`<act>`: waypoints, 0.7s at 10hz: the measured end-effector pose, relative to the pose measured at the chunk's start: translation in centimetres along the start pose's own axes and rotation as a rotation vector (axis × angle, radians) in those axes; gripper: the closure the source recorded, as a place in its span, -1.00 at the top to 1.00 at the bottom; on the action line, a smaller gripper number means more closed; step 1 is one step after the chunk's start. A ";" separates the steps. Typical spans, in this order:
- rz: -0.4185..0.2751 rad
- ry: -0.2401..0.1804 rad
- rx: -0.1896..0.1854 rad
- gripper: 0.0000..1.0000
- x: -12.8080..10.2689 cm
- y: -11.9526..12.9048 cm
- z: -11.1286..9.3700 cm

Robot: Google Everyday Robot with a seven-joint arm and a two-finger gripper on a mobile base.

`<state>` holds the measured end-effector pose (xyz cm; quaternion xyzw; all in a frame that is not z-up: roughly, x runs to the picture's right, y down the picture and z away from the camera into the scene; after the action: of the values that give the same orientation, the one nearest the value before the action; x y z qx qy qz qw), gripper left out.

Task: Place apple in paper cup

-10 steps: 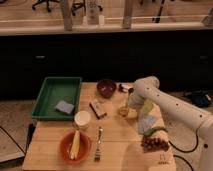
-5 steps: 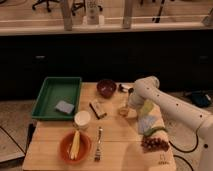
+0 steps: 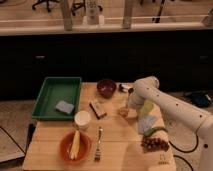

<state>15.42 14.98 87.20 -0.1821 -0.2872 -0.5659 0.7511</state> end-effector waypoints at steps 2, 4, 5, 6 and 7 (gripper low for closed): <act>0.006 0.002 0.000 0.60 0.3 -0.3 0.0; 0.005 0.002 0.003 0.60 0.6 -0.9 0.1; 0.007 0.003 0.005 0.60 0.8 -1.1 0.2; 0.008 0.005 0.008 0.60 0.9 -1.2 0.2; 0.008 0.006 0.010 0.60 1.0 -1.3 0.2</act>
<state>14.33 14.02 87.91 -0.1779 -0.2867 -0.5621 0.7551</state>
